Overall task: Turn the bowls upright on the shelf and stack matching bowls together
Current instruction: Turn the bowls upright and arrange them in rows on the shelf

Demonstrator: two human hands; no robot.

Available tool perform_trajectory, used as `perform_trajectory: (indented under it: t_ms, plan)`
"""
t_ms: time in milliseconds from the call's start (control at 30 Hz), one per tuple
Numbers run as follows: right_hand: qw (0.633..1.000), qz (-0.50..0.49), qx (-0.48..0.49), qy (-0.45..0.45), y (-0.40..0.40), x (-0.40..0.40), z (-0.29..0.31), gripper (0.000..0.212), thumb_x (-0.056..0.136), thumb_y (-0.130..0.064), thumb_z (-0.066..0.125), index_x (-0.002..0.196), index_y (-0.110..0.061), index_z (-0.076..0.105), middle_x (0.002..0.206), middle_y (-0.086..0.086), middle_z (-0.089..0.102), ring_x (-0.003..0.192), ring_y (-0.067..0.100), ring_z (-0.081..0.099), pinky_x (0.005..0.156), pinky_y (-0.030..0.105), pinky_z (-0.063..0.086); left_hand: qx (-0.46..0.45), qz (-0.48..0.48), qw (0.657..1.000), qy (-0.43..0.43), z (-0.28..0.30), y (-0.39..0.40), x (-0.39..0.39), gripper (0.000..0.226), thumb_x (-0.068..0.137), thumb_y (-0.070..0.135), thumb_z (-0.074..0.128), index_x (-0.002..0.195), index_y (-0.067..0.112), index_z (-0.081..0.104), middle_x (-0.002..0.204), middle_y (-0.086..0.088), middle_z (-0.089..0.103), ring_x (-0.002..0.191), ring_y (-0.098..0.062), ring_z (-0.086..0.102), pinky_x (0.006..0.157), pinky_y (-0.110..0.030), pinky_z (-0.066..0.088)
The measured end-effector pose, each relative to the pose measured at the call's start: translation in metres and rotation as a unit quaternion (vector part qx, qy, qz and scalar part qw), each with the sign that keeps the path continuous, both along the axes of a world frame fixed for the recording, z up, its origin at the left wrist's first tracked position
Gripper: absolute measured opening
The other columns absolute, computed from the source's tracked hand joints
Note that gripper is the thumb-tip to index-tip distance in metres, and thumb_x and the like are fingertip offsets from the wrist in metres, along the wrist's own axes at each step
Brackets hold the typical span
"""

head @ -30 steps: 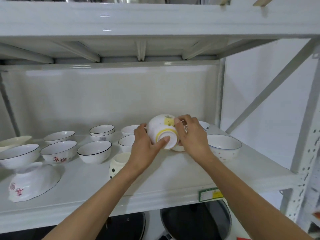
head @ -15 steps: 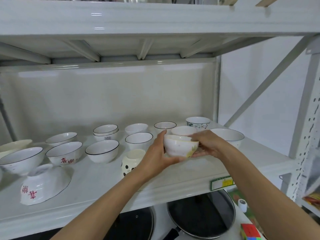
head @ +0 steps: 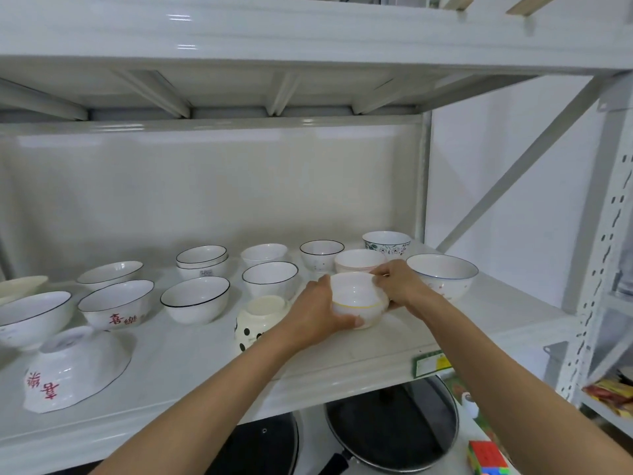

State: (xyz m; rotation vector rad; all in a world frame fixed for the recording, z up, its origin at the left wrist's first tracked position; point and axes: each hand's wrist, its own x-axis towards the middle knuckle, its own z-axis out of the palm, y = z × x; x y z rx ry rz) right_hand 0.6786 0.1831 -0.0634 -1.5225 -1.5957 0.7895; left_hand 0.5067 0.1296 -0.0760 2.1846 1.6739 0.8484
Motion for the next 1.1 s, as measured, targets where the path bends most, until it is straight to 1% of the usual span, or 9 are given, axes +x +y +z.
perform_trajectory:
  t_ms: [100,267,433,600,667,767,833,1000,1100]
  plan:
    - [0.999,-0.001,0.013,-0.036,0.002,0.0,0.0,0.03,0.092,-0.004,0.043,0.105,-0.008,0.069,0.101,0.012,0.066,0.084,0.029,0.064,0.059,0.034,0.058,-0.01,0.018,0.999,0.027,0.004,0.001,0.001,0.077,0.068,0.048,0.079,0.126,0.012,0.044,0.117,-0.008,0.055,0.102,-0.024,0.055,0.073,-0.029,0.041]
    - [0.948,-0.082,0.161,-0.261,-0.01,-0.008,0.02,0.026,0.094,-0.018,0.045,0.103,-0.015,0.069,0.105,0.007,0.07,0.098,0.03,0.063,0.074,0.033,0.047,0.015,0.025,0.999,0.044,0.018,-0.009,-0.012,0.08,0.075,0.043,0.076,0.139,0.013,0.039,0.129,-0.008,0.05,0.115,-0.025,0.053,0.086,-0.03,0.043]
    - [0.942,0.021,0.283,-0.18,-0.037,-0.055,0.046,0.023,0.093,-0.016,0.05,0.101,-0.013,0.071,0.097,0.004,0.072,0.092,0.024,0.064,0.078,0.034,0.049,0.114,0.085,0.99,-0.01,0.034,-0.025,-0.053,0.062,0.088,0.037,0.065,0.141,0.016,0.043,0.139,-0.003,0.048,0.121,-0.017,0.055,0.102,-0.034,0.044]
    - [0.924,0.123,0.243,-0.267,-0.055,-0.109,0.03,0.027,0.095,-0.022,0.044,0.097,-0.007,0.067,0.097,0.01,0.07,0.094,0.03,0.064,0.074,0.033,0.048,0.052,0.199,0.973,0.103,0.03,-0.032,-0.098,0.052,0.095,0.044,0.048,0.137,0.013,0.048,0.134,-0.006,0.055,0.118,-0.023,0.056,0.092,-0.033,0.044]
    - [0.914,0.144,0.201,-0.321,-0.065,-0.118,0.023,0.032,0.1,-0.027,0.04,0.101,-0.004,0.062,0.106,0.017,0.066,0.102,0.035,0.061,0.076,0.034,0.044,0.008,0.228,0.966,0.122,0.023,-0.035,-0.108,0.048,0.096,0.049,0.042,0.12,0.011,0.058,0.118,-0.007,0.063,0.112,-0.026,0.059,0.082,-0.032,0.042]
    - [0.894,0.175,0.174,-0.375,-0.081,-0.124,0.019,0.039,0.105,-0.027,0.029,0.118,-0.005,0.057,0.117,0.019,0.061,0.112,0.037,0.056,0.089,0.04,0.045,-0.053,0.22,0.973,0.052,0.015,-0.042,-0.114,0.054,0.097,0.055,0.035,0.072,0.011,0.054,0.077,-0.009,0.068,0.085,-0.035,0.068,0.058,-0.028,0.041]
    - [0.896,0.184,0.162,-0.371,-0.085,-0.126,0.018,0.037,0.106,-0.024,0.026,0.125,-0.007,0.052,0.117,0.019,0.06,0.111,0.037,0.057,0.093,0.043,0.046,-0.111,0.206,0.972,-0.032,0.013,-0.047,-0.114,0.061,0.096,0.058,0.033,0.071,0.007,0.058,0.075,-0.015,0.073,0.073,-0.036,0.072,0.05,-0.024,0.047]
    - [0.916,0.213,0.041,-0.336,-0.075,-0.129,0.016,0.038,0.103,-0.021,0.025,0.137,-0.019,0.043,0.119,0.016,0.063,0.097,0.034,0.068,0.078,0.03,0.046,-0.131,0.215,0.965,-0.078,0.006,-0.053,-0.11,0.067,0.094,0.062,0.03,0.078,0.004,0.057,0.079,-0.026,0.073,0.059,-0.032,0.068,0.069,-0.031,0.056]
    - [0.936,0.2,0.008,-0.291,-0.07,-0.132,0.013,0.037,0.101,-0.04,0.026,0.104,-0.012,0.05,0.098,0.017,0.073,0.058,0.025,0.066,0.061,0.025,0.039,-0.109,0.215,0.966,-0.093,0.003,-0.054,-0.109,0.062,0.097,0.057,0.031,0.074,0.006,0.057,0.076,-0.025,0.073,0.064,-0.034,0.07,0.079,-0.038,0.058]
